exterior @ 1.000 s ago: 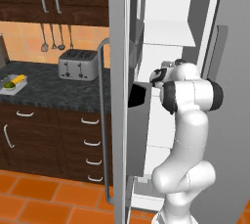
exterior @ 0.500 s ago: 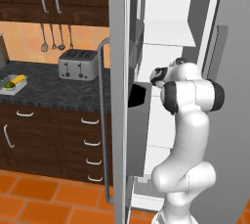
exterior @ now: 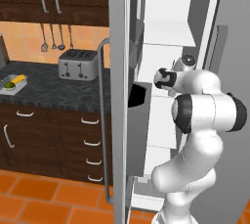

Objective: Take the meat container that has the fish and place it on the second highest rack of the freezer. Then take the vegetable container that has the corn and lime and place it on the highest rack of the freezer.

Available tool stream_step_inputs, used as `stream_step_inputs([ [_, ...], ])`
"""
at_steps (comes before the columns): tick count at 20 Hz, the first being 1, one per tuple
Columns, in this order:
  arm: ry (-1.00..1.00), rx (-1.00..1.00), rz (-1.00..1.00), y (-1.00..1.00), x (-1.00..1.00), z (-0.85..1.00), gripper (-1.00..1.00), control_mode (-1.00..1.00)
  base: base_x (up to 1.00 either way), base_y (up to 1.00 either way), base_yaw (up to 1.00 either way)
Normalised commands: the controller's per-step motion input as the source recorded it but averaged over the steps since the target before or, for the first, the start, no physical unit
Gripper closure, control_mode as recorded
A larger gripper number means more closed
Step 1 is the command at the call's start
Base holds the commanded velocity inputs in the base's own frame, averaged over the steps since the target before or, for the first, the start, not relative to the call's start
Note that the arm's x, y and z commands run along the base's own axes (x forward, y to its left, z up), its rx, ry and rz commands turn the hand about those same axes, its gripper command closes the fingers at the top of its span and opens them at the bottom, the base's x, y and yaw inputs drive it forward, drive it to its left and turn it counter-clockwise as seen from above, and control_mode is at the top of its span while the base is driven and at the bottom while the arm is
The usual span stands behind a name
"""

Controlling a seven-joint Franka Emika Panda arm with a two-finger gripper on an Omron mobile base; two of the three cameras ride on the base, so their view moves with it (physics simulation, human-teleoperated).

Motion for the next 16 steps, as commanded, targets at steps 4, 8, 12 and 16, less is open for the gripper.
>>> stream_step_inputs([
  [4,0.01,-0.04,0.0,0.42,-0.95,0.72,-1.0,-1.0,0.0,0.0,0.0],
  [8,0.0,-0.01,0.0,0.14,-1.0,0.44,-1.0,-1.0,0.0,0.0,0.0],
  [12,0.01,0.0,0.0,0.03,-1.0,0.83,-1.0,-1.0,0.0,0.0,0.0],
  [16,0.05,0.0,0.0,0.31,-1.0,0.64,-1.0,-1.0,0.0,0.0,0.0],
])
